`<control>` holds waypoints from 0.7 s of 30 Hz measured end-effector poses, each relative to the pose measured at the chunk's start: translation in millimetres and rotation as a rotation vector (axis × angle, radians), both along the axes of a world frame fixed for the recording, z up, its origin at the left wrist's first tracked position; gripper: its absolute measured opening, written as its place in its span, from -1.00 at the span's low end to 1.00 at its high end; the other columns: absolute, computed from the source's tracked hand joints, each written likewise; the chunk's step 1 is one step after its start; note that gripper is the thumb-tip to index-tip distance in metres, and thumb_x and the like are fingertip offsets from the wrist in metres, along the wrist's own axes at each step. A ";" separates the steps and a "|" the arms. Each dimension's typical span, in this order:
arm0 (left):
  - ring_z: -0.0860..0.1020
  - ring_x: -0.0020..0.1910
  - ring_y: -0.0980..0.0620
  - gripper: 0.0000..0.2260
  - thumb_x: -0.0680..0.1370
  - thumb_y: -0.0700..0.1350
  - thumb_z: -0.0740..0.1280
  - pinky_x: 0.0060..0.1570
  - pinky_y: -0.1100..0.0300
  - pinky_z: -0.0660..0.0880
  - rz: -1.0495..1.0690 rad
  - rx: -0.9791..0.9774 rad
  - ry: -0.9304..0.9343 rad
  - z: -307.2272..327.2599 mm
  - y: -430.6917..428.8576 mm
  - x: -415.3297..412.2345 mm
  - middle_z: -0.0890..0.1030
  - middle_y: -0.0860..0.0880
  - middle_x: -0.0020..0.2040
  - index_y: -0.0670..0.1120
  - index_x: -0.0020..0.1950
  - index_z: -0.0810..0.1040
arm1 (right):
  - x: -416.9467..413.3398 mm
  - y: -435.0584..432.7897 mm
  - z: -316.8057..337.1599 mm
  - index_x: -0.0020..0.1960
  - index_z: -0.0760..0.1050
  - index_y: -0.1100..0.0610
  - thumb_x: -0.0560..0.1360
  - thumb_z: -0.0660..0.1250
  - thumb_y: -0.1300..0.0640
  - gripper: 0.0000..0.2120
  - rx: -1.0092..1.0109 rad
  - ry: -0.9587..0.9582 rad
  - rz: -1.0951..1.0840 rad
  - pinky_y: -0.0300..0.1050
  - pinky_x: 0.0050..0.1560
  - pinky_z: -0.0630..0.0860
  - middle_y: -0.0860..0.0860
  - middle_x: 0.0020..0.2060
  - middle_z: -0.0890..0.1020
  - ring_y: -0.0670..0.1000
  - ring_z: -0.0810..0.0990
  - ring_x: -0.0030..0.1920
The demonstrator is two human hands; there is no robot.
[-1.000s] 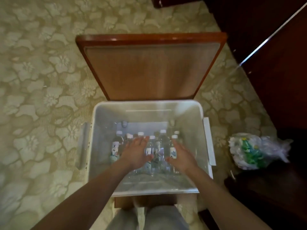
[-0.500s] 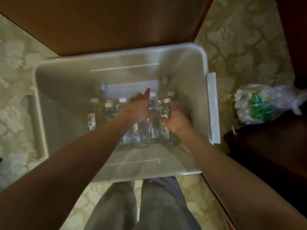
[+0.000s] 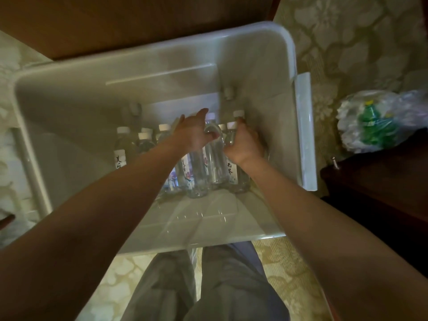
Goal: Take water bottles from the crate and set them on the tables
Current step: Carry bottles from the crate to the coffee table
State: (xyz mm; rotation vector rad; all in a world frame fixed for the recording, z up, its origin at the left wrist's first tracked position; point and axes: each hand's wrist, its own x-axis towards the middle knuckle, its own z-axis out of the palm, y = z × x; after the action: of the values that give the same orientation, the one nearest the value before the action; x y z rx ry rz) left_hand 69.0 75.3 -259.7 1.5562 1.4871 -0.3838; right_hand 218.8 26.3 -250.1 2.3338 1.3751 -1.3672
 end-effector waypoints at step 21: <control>0.53 0.20 -0.24 -0.32 0.30 -0.20 0.56 0.20 -0.21 0.50 0.378 -0.116 -0.442 54.2 -74.4 -29.5 0.51 -0.13 0.15 -0.02 0.31 0.31 | 0.5 -38.6 55.2 0.21 0.48 0.01 0.30 0.46 0.16 -0.51 0.177 0.287 -0.137 -0.11 0.03 0.52 0.04 0.14 0.60 0.08 0.60 0.09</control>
State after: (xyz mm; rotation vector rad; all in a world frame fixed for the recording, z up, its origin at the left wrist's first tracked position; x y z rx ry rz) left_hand 39.5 0.9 -205.4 1.1415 1.3399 0.0911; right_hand 219.3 -12.3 -194.9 2.4585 1.4880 -1.7453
